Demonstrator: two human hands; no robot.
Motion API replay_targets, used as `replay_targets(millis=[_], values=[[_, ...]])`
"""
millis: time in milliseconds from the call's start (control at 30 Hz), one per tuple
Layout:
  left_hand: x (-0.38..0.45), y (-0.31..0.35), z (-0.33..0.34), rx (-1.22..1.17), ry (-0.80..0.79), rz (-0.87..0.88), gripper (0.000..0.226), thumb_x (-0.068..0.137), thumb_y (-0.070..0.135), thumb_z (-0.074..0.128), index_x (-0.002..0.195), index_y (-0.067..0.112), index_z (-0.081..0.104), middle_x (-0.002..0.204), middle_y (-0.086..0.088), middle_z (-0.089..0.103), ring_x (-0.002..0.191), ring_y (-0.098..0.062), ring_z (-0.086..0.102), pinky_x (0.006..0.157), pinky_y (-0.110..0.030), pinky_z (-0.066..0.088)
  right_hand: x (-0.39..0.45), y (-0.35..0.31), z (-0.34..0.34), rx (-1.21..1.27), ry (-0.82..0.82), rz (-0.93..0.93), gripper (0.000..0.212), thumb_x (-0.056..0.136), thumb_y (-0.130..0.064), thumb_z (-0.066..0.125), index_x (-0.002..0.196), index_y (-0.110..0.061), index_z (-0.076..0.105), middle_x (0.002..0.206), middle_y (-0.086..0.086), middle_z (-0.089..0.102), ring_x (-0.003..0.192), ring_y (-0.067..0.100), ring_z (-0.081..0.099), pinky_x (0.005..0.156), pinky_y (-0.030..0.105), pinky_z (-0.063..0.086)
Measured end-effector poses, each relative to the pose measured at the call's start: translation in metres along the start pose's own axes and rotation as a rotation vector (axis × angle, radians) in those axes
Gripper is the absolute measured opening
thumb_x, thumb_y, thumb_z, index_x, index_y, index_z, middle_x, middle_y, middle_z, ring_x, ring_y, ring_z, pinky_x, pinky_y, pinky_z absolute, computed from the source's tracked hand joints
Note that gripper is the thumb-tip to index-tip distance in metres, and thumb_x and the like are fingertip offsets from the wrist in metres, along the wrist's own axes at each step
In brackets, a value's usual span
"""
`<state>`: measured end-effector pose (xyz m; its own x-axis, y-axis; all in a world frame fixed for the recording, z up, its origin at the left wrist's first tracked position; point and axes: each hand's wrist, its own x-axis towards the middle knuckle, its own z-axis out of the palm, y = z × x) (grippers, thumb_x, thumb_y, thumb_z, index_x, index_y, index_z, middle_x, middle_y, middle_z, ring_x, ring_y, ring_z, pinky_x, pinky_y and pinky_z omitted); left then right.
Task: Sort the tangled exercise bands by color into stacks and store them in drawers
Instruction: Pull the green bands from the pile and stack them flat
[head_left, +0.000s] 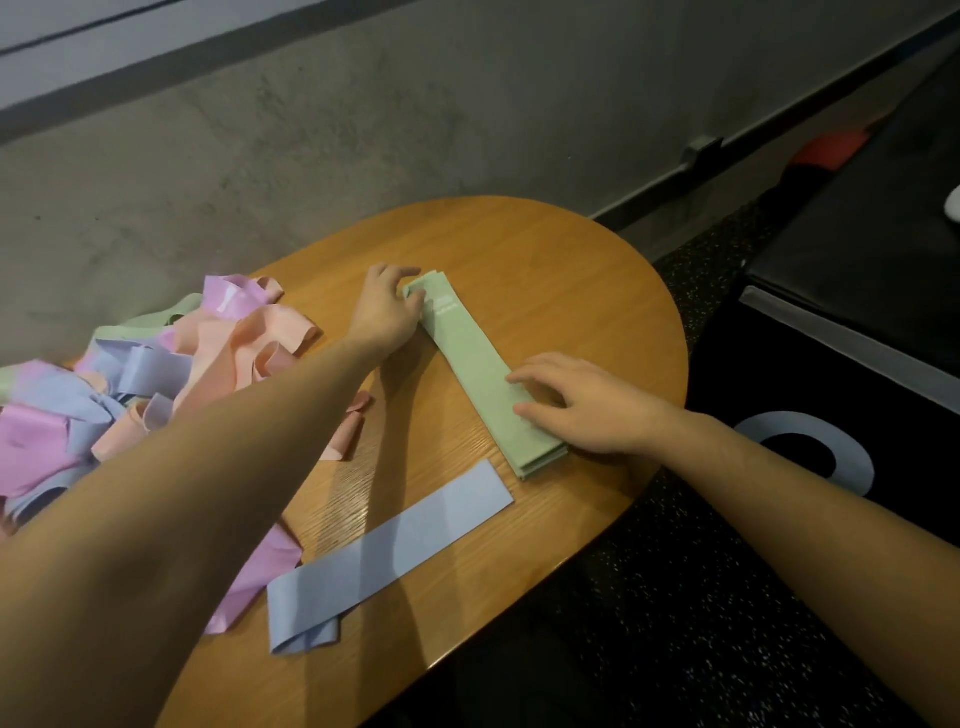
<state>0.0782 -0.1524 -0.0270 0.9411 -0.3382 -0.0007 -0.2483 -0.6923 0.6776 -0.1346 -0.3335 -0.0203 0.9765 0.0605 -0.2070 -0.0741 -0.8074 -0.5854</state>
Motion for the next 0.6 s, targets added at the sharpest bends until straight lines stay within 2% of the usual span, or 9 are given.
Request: replay_targets(millis=[200, 267, 333, 433, 467, 533, 600], values=[[-0.049, -0.010, -0.036, -0.024, 0.029, 0.122, 0.020, 0.102, 0.024, 0.055, 0.119, 0.024, 0.065, 0.128, 0.004, 0.055, 0.118, -0.011, 0.054, 0.099, -0.030, 0.047, 0.003, -0.025, -0.001, 0.105, 0.210, -0.042, 0.031, 0.099, -0.038, 0.056, 0.130, -0.037, 0.057, 0.137, -0.016, 0.051, 0.130, 0.007, 0.043, 0.106, 0.026, 0.036], [-0.071, -0.019, -0.052, -0.008, 0.067, 0.143, 0.018, 0.102, 0.023, 0.054, 0.115, 0.025, 0.067, 0.122, 0.008, 0.061, 0.113, -0.008, 0.056, 0.092, -0.025, 0.046, 0.006, -0.041, 0.002, 0.123, 0.236, -0.087, 0.029, 0.099, -0.034, 0.057, 0.128, -0.034, 0.059, 0.134, -0.014, 0.054, 0.127, 0.006, 0.046, 0.100, 0.022, 0.035], [-0.093, -0.030, -0.069, -0.001, 0.112, 0.151, 0.017, 0.101, 0.022, 0.054, 0.112, 0.025, 0.068, 0.115, 0.009, 0.065, 0.109, -0.006, 0.058, 0.092, -0.024, 0.046, 0.011, -0.058, 0.006, 0.121, 0.241, -0.128, 0.026, 0.098, -0.031, 0.058, 0.124, -0.032, 0.062, 0.132, -0.012, 0.056, 0.123, 0.005, 0.048, 0.095, 0.020, 0.034], [-0.124, -0.055, -0.098, 0.048, 0.173, 0.151, 0.019, 0.099, 0.019, 0.056, 0.110, 0.026, 0.069, 0.110, 0.012, 0.065, 0.101, -0.004, 0.059, 0.086, -0.011, 0.044, 0.021, -0.089, 0.018, 0.136, 0.223, -0.190, 0.026, 0.098, -0.027, 0.060, 0.123, -0.026, 0.065, 0.129, -0.009, 0.060, 0.117, 0.004, 0.050, 0.083, 0.009, 0.034], [-0.133, -0.064, -0.107, 0.078, 0.191, 0.146, 0.019, 0.098, 0.019, 0.056, 0.110, 0.027, 0.069, 0.110, 0.013, 0.065, 0.101, -0.004, 0.059, 0.086, -0.013, 0.044, 0.024, -0.099, 0.023, 0.139, 0.209, -0.206, 0.026, 0.097, -0.027, 0.060, 0.123, -0.026, 0.065, 0.128, -0.008, 0.060, 0.115, 0.004, 0.050, 0.079, 0.004, 0.034], [-0.151, -0.082, -0.123, 0.092, 0.219, 0.135, 0.019, 0.095, 0.016, 0.058, 0.109, 0.025, 0.069, 0.110, 0.011, 0.067, 0.104, -0.009, 0.060, 0.091, -0.026, 0.048, 0.030, -0.118, 0.033, 0.141, 0.187, -0.241, 0.026, 0.097, -0.027, 0.060, 0.122, -0.026, 0.065, 0.126, -0.008, 0.062, 0.112, 0.005, 0.052, 0.077, -0.002, 0.033], [-0.168, -0.100, -0.138, 0.104, 0.257, 0.128, 0.021, 0.093, 0.012, 0.059, 0.108, 0.021, 0.070, 0.108, 0.011, 0.066, 0.105, -0.012, 0.060, 0.092, -0.031, 0.046, 0.036, -0.138, 0.044, 0.145, 0.178, -0.277, 0.024, 0.096, -0.026, 0.062, 0.120, -0.026, 0.067, 0.122, -0.006, 0.065, 0.109, 0.006, 0.055, 0.076, -0.002, 0.034]])
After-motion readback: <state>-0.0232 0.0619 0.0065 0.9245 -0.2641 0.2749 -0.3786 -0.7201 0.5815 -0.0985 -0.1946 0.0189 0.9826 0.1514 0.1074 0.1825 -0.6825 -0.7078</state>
